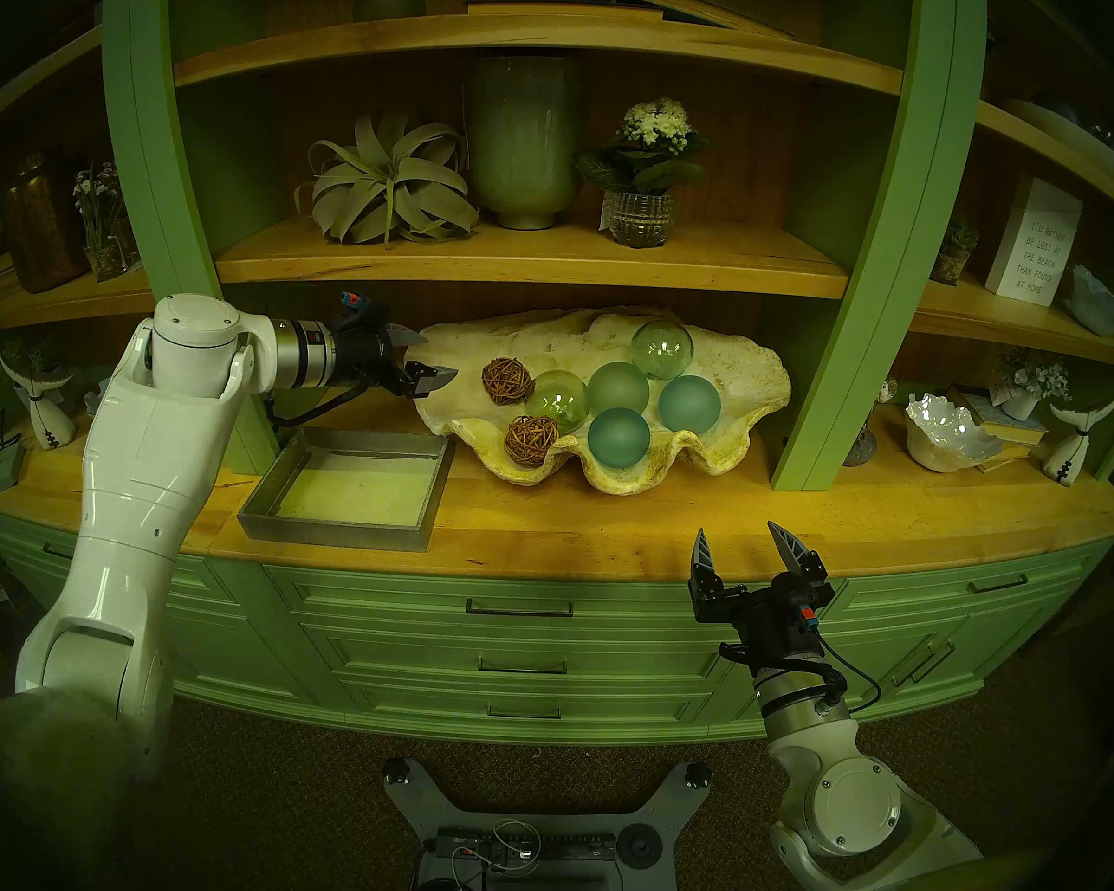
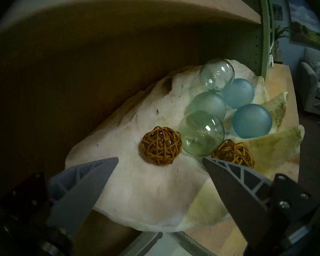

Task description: Put wooden balls into bowl

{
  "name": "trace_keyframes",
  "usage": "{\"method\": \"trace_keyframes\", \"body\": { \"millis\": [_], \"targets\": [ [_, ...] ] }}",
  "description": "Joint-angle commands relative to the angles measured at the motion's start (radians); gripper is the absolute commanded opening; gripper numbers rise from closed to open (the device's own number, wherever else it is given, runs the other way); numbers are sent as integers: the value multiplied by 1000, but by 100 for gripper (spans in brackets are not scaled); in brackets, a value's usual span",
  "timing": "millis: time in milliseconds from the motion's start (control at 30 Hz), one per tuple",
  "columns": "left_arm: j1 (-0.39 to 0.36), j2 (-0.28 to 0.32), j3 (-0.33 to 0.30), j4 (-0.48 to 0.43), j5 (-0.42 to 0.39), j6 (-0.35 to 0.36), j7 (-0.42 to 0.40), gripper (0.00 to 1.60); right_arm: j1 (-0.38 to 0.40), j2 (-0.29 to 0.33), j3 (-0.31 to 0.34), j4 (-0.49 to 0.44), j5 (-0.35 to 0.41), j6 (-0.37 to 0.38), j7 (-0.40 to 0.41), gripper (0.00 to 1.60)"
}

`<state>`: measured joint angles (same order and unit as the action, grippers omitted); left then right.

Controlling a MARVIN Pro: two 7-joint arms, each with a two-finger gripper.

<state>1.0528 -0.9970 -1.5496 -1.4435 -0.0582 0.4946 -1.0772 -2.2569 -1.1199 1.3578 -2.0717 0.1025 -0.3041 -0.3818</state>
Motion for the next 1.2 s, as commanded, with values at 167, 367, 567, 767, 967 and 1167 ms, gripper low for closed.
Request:
{"method": "trace_keyframes", "body": {
  "millis": [167,367,567,767,967,1167],
  "targets": [
    [180,82,-188,-123,-67,-8,-31,160,14,-2,1,-25,-1,-8,1,160],
    [293,82,-298,-161,-82,-3,-22,160,14,-1,1,-19,-2,-7,1,160],
    [385,34,-328,-149,-65,-1,-13,160,13,-1,0,-12,-2,-7,0,160],
    [481,-18,-334,-135,-50,-8,15,160,14,-1,0,-5,-2,-7,0,160],
    [571,-52,-372,-157,-46,-30,59,160,15,-1,0,0,-2,-7,0,160],
    [640,-81,-438,-206,-50,-67,107,160,16,-1,0,2,-2,-8,0,160]
  ]
}}
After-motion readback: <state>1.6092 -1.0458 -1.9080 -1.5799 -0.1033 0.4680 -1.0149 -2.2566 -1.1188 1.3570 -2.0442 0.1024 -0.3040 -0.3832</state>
